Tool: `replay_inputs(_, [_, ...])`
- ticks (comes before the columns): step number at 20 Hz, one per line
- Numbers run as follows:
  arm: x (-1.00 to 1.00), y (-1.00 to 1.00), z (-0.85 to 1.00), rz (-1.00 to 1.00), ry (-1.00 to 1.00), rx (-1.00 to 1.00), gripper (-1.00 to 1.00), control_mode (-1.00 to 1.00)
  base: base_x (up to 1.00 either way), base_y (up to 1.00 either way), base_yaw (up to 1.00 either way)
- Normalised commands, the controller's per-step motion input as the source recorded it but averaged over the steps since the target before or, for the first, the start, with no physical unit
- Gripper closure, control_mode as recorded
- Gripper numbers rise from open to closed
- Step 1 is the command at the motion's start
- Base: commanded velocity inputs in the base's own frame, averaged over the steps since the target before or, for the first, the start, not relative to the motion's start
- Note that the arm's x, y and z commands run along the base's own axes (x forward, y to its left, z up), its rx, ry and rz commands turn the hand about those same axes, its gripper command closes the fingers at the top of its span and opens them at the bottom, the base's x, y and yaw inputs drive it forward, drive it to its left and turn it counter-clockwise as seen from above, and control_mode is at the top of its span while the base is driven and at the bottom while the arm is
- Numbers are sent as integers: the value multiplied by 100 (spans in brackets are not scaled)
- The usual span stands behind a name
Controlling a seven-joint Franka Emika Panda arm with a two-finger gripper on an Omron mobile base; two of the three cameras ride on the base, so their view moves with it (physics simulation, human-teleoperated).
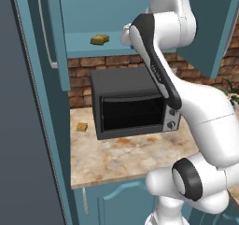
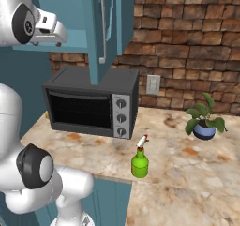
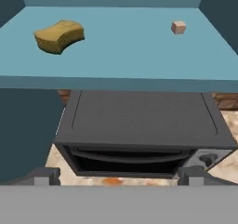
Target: Pick the sponge and spray from the cabinet and place them on the counter.
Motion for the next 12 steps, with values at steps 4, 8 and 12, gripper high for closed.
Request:
replay_inputs(4, [48,24,0,0,1,7,-100,-100,0,0,0])
replay_inputs(8, [49,24,0,1,0,9,-100,-100,0,0,0])
replay_inputs(12, [50,31,0,0,0,3,-100,-100,0,0,0])
